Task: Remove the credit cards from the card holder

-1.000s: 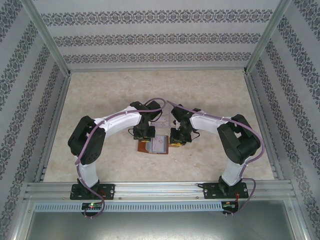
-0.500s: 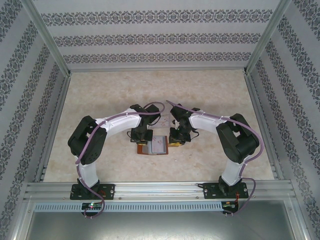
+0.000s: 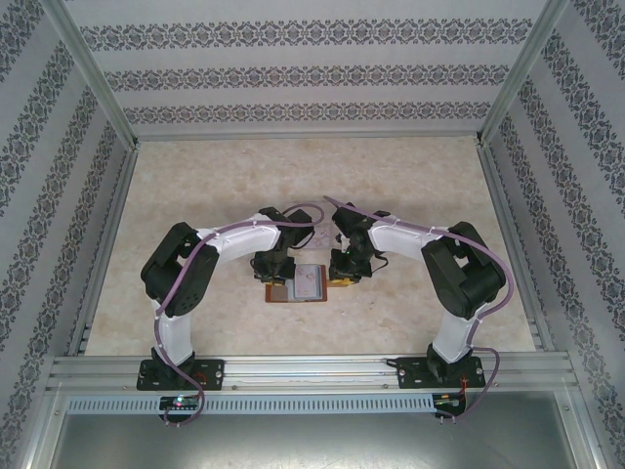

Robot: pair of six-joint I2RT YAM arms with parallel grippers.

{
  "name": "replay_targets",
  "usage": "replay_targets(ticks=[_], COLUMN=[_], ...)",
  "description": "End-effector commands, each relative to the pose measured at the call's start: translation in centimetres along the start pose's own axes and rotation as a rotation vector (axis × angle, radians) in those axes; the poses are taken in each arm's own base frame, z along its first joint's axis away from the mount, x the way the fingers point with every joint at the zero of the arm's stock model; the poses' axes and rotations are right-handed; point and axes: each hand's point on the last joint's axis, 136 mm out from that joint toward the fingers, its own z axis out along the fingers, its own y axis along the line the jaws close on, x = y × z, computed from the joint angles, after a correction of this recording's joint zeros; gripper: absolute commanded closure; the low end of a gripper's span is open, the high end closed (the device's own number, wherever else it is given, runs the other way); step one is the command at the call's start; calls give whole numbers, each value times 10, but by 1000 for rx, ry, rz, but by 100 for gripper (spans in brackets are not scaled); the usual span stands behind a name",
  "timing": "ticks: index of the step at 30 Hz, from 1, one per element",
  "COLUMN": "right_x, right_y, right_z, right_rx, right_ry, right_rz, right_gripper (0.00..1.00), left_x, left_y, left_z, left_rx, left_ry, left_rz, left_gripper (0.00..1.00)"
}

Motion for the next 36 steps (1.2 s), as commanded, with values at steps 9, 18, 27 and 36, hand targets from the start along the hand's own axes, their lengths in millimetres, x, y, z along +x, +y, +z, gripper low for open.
replay_targets(ticks=[9, 18, 27, 36], right_x=[9, 6, 3, 0], right_y=[-16, -8, 17, 41], right_z=[3, -12, -20, -16], right_rx=[63, 46, -59, -137], right_ry=[-8, -47, -59, -45], right_rz=[22, 15, 6, -7], right_gripper=[76, 72, 71, 68], left_x=[-5, -15, -25, -27], left_y=[38, 40, -23, -54], left_z=[-18, -59, -73, -55], left_rx=[-172, -85, 324, 532], left_ry=[-25, -147, -210, -172], left_rz=[42, 5, -47, -124], left_gripper=[83, 82, 75, 74])
